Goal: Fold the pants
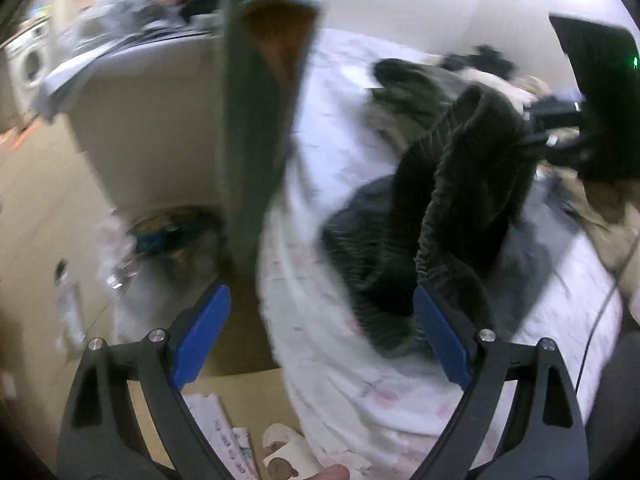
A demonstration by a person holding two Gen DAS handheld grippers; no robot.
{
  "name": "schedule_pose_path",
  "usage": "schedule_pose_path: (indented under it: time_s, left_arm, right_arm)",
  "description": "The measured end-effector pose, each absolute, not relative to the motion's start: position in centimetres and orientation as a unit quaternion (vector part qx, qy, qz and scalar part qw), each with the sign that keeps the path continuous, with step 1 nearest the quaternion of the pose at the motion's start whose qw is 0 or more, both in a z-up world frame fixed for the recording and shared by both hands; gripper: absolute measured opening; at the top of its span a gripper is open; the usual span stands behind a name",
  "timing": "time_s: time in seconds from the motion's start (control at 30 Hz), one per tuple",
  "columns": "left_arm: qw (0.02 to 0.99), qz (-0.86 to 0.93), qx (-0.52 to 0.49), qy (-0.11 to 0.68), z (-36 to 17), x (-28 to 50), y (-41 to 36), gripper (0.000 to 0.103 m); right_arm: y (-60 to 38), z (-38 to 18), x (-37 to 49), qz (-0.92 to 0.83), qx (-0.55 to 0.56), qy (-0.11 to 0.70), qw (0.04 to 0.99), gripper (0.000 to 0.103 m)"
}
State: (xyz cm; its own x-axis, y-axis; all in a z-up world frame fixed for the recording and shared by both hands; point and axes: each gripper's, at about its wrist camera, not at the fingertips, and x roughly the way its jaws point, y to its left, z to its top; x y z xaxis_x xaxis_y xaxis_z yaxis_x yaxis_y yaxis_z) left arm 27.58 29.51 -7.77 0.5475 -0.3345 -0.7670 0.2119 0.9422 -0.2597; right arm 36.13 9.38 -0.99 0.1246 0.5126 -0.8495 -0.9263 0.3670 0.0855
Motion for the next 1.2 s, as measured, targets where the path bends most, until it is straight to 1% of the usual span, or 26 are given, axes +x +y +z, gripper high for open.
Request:
schedule_pose_path:
  time_s: [0.1,0.17,0.23,0.33,0.43,0.57,0.63,0.73,0.8,0.83,0.87,0.93,1.03,1.13,1.2]
  left_arm:
    - [0.875,-0.227,-0.063,0.422,-6.5,26.9,28.0,0.093]
    - [0.873,-0.265,-0.064,0.405,-5.9,26.3,27.0,0.099]
    - [0.870,-0.293,-0.071,0.389,-5.4,25.9,26.0,0.101]
    - [0.855,-0.336,-0.082,0.386,-5.9,26.3,24.0,0.102]
    - [0.852,-0.350,-0.064,0.383,-7.1,27.3,22.0,0.101]
    - [0.858,-0.369,-0.045,0.355,-7.0,28.3,21.6,0.100]
    - [0.850,-0.396,-0.044,0.345,-7.0,28.7,21.9,0.100]
    - [0.827,-0.436,-0.049,0.350,-7.6,29.6,21.2,0.100]
    - [0.816,-0.455,-0.047,0.352,-8.4,30.3,20.3,0.092]
    - [0.814,-0.457,-0.044,0.355,-8.7,30.4,20.0,0.078]
    - [0.809,-0.464,-0.036,0.359,-9.0,30.3,19.7,0.049]
    - [0.804,-0.461,-0.027,0.375,-9.9,30.1,19.7,0.013]
    - [0.808,-0.437,-0.067,0.390,-10.7,28.8,21.2,0.008]
    - [0.813,-0.405,-0.102,0.405,-11.9,27.8,21.9,0.008]
    - [0.807,-0.385,-0.146,0.423,-13.0,28.0,22.6,0.008]
  right_arm:
    - [8.6,2.0,33.7,0.547,-0.258,0.411,0.682,0.017]
    - [8.6,3.0,32.3,0.574,-0.270,0.411,0.655,0.017]
    - [8.7,3.1,31.2,0.586,-0.288,0.418,0.632,0.017]
    - [9.4,2.5,30.7,0.584,-0.308,0.427,0.618,0.017]
    - [10.1,2.1,30.8,0.594,-0.309,0.433,0.604,0.017]
    - [10.8,2.5,29.6,0.623,-0.333,0.441,0.554,0.017]
    - [10.6,2.9,29.1,0.629,-0.340,0.441,0.542,0.017]
    - [10.4,2.9,29.5,0.630,-0.336,0.446,0.539,0.016]
    - [10.3,2.9,30.0,0.637,-0.323,0.454,0.533,0.017]
    - [10.4,3.0,30.0,0.637,-0.324,0.452,0.534,0.017]
    - [10.4,3.0,30.0,0.634,-0.331,0.447,0.537,0.016]
    - [10.1,3.0,30.9,0.626,-0.327,0.448,0.548,0.016]
    - [10.3,2.3,32.3,0.611,-0.336,0.444,0.562,0.015]
    - [12.3,0.7,33.6,0.602,-0.358,0.440,0.562,0.014]
    - [14.5,-1.2,34.9,0.590,-0.378,0.443,0.558,0.014]
